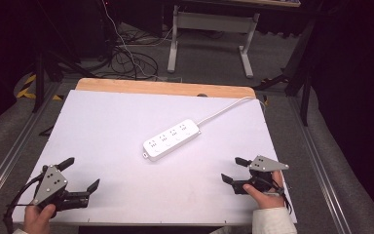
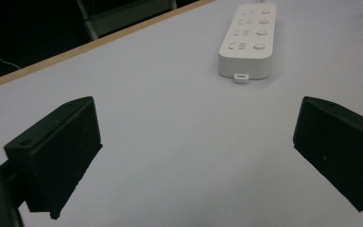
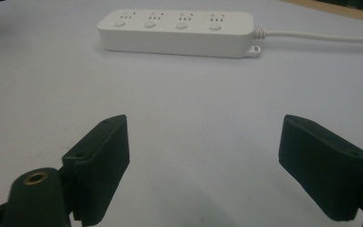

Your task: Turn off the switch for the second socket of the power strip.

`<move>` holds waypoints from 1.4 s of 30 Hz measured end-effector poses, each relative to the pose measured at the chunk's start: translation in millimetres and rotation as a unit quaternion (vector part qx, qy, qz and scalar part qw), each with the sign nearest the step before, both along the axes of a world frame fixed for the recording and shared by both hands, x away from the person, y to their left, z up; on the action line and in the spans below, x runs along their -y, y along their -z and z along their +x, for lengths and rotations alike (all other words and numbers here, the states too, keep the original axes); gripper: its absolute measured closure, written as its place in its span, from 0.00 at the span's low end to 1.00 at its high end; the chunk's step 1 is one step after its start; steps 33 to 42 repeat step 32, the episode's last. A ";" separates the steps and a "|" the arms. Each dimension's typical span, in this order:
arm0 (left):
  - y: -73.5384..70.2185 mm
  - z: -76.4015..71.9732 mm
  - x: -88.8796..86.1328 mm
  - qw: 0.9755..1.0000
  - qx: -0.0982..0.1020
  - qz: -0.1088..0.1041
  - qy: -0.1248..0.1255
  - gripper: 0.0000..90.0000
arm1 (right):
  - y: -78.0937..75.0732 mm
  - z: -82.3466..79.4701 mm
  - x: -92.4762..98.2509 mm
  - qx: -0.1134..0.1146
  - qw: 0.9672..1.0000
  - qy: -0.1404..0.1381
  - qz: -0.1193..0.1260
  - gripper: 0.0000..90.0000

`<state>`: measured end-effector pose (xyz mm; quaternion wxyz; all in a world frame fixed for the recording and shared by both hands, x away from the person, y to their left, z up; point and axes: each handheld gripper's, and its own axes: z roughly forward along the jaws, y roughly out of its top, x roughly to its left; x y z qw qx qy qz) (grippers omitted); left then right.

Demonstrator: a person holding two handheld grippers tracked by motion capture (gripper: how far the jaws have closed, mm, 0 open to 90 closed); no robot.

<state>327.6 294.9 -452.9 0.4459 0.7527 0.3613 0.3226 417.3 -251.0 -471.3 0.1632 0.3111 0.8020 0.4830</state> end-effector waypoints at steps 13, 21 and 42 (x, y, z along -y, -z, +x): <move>1.7 0.7 0.4 1.000 0.003 -0.003 -0.005 0.02 | 15.3 -9.5 10.2 -0.001 1.000 0.030 -0.006 0.20; 2.8 -3.6 -1.5 1.000 0.011 0.003 -0.012 0.02 | 16.6 -6.7 2.5 -0.002 1.000 0.021 -0.017 0.20; 3.2 -5.5 -2.2 1.000 0.010 0.009 -0.017 0.02 | 13.4 -3.1 0.5 0.002 1.000 0.017 -0.015 0.20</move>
